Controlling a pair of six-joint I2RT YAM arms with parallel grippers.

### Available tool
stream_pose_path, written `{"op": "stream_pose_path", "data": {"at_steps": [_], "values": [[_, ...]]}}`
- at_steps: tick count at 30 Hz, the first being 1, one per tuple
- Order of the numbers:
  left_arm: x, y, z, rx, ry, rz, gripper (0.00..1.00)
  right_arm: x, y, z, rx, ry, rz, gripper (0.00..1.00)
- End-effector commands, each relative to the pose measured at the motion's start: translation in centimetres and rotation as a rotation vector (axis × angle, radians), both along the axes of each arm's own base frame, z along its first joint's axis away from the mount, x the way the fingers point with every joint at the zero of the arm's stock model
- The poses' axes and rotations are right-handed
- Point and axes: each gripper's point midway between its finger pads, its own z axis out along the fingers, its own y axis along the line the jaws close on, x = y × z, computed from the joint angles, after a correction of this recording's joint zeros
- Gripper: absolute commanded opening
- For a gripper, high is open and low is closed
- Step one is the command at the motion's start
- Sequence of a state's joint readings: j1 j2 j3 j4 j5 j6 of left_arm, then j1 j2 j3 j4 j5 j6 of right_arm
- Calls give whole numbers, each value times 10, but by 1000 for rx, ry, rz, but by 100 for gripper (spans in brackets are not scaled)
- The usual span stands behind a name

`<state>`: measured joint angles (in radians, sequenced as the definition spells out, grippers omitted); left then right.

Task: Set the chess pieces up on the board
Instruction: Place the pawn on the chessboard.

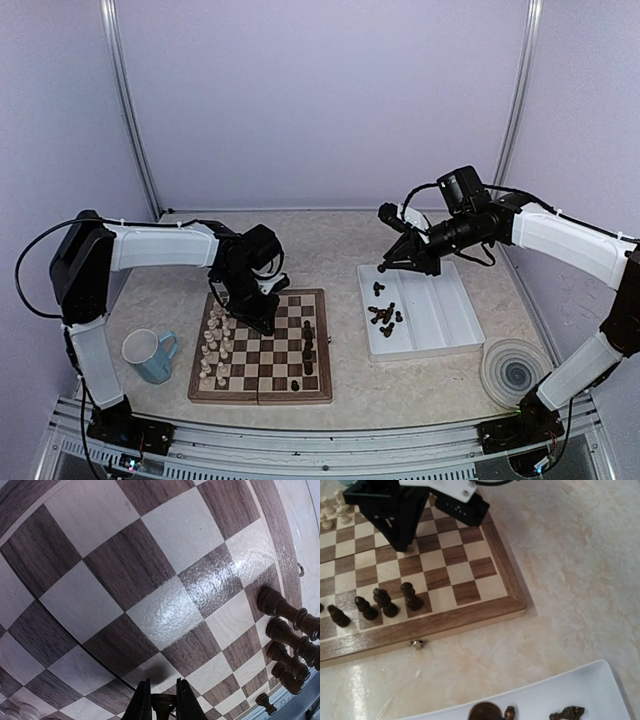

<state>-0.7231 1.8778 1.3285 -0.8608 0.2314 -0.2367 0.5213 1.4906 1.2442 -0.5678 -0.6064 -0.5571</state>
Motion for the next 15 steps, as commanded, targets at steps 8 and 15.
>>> {"op": "stream_pose_path", "data": {"at_steps": [8,15], "values": [[10,-5,-12,23,-4,-39,5,1,0,3,12,-8,5,13],[15,-6,-13,33,-14,-35,17,-2,-2,6,13,-17,2,14]]}}
